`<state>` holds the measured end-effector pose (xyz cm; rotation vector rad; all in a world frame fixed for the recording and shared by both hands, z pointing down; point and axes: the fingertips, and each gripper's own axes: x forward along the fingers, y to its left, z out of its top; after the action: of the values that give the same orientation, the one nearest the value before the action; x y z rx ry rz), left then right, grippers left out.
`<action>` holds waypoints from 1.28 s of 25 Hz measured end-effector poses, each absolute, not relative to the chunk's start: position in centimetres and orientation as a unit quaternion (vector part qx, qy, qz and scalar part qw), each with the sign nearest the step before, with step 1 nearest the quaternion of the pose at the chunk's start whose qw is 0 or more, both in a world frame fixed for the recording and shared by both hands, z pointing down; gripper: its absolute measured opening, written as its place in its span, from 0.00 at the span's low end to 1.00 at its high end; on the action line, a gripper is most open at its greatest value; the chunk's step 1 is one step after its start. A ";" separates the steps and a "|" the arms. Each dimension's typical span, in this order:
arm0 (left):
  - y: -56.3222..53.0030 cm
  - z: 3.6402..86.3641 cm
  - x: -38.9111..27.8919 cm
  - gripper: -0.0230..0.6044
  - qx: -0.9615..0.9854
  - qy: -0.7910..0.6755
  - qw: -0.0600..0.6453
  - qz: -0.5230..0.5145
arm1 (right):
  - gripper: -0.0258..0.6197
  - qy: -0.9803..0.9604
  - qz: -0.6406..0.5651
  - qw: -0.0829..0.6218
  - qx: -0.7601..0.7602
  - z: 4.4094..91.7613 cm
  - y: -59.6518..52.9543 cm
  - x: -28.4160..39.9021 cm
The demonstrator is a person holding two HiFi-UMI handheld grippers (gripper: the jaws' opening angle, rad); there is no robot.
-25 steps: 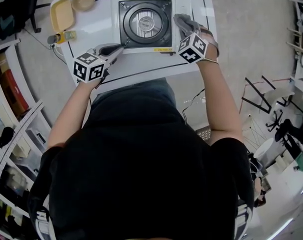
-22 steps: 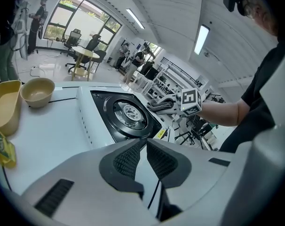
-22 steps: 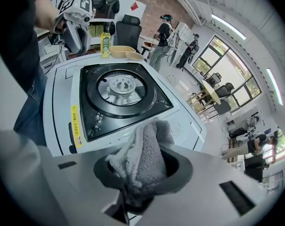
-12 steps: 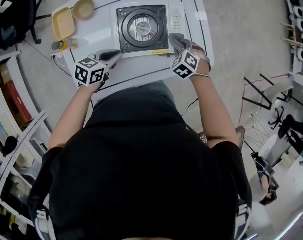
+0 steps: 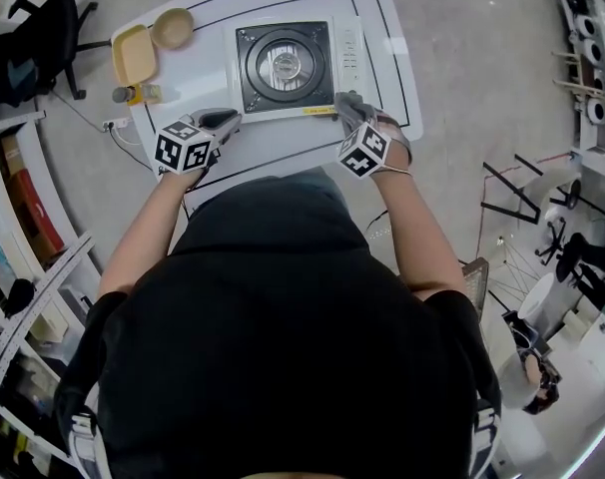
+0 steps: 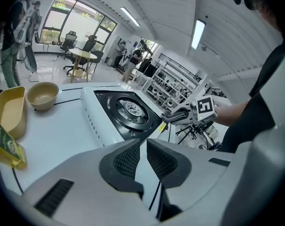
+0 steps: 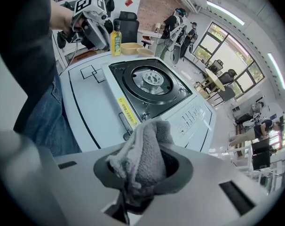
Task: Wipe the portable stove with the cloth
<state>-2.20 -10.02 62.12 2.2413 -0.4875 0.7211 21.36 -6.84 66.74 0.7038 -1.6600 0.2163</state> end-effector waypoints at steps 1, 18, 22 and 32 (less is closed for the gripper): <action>-10.0 62.4 -2.4 0.13 0.868 -0.191 0.360 0.283 | 0.22 -0.721 0.097 0.614 0.306 66.7 -6.5 21.3; -9.8 64.7 -4.0 0.14 0.857 -0.210 0.356 0.309 | 0.22 -0.742 0.109 0.558 0.356 61.7 -10.8 21.0; -9.5 65.4 -4.1 0.16 0.853 -0.213 0.353 0.320 | 0.22 -0.737 0.056 0.565 0.367 61.5 -13.7 19.7; -9.5 67.5 -4.3 0.23 0.843 -0.215 0.361 0.335 | 0.22 -0.725 0.014 0.626 0.285 66.2 -12.2 14.9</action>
<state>-4.27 -9.49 67.52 2.1728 -0.5540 0.8621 14.85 -12.17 66.23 0.6542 -1.6634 0.0326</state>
